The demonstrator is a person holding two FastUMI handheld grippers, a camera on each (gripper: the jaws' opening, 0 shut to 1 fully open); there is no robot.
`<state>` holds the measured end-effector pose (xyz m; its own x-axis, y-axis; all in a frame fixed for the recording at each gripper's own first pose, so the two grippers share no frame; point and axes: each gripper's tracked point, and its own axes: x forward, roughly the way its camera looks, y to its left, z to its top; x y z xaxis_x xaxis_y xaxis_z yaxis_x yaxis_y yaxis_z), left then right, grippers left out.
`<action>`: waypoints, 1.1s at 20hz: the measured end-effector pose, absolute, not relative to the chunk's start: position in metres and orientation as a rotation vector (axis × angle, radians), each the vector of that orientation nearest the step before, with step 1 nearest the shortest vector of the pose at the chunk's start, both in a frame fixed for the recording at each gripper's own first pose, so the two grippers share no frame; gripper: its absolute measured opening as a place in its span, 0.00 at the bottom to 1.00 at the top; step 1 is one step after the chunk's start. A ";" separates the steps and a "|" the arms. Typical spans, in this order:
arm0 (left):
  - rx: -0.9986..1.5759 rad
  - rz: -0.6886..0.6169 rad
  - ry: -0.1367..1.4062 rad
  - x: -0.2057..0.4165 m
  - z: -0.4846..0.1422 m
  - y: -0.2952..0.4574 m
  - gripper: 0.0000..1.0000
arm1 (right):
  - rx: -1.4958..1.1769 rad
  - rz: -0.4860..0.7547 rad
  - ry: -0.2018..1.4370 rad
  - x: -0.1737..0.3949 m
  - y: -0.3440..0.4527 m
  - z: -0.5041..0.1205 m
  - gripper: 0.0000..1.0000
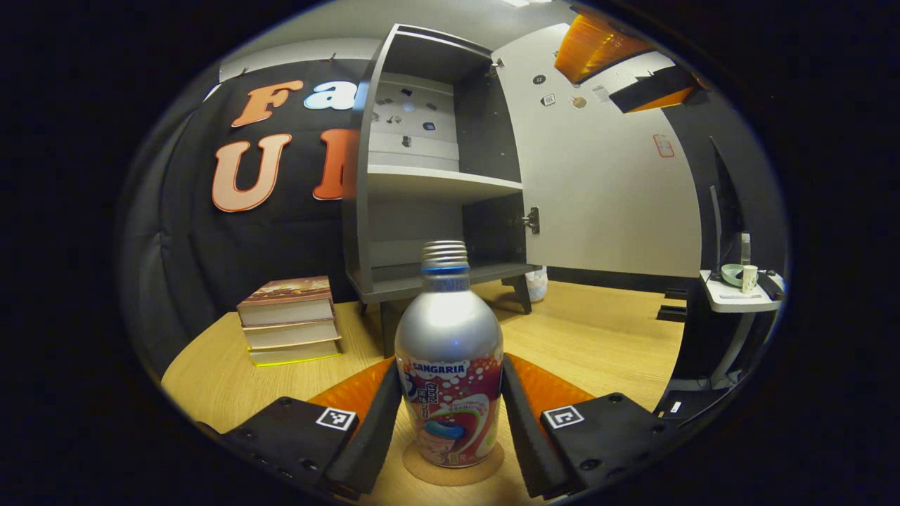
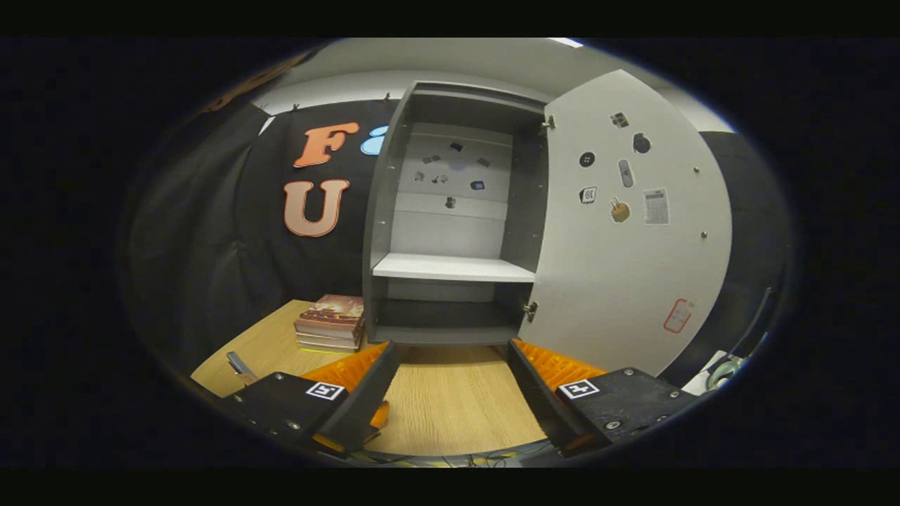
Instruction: Open the cabinet door with the right hand, grasp the bottle in the cabinet with the left hand and place it on the coaster, then close the cabinet door with the right hand.
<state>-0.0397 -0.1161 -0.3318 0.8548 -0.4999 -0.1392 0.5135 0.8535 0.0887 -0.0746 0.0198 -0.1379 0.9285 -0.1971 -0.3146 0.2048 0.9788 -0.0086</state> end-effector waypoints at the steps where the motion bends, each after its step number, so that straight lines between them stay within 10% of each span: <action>1: 0.121 -0.535 0.116 -0.040 -0.332 -0.115 0.82 | 0.036 -0.205 0.328 -0.075 0.018 -0.140 0.95; 22: 0.133 -0.479 0.173 -0.038 -0.331 -0.104 0.91 | 0.068 -0.180 0.315 -0.078 0.010 -0.129 0.95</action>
<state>-0.0376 -0.1038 -0.3314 0.8731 -0.4463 -0.1964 0.4688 0.8791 0.0862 -0.0780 0.0101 -0.1291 0.9349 -0.1656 -0.3140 0.1868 0.9817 0.0383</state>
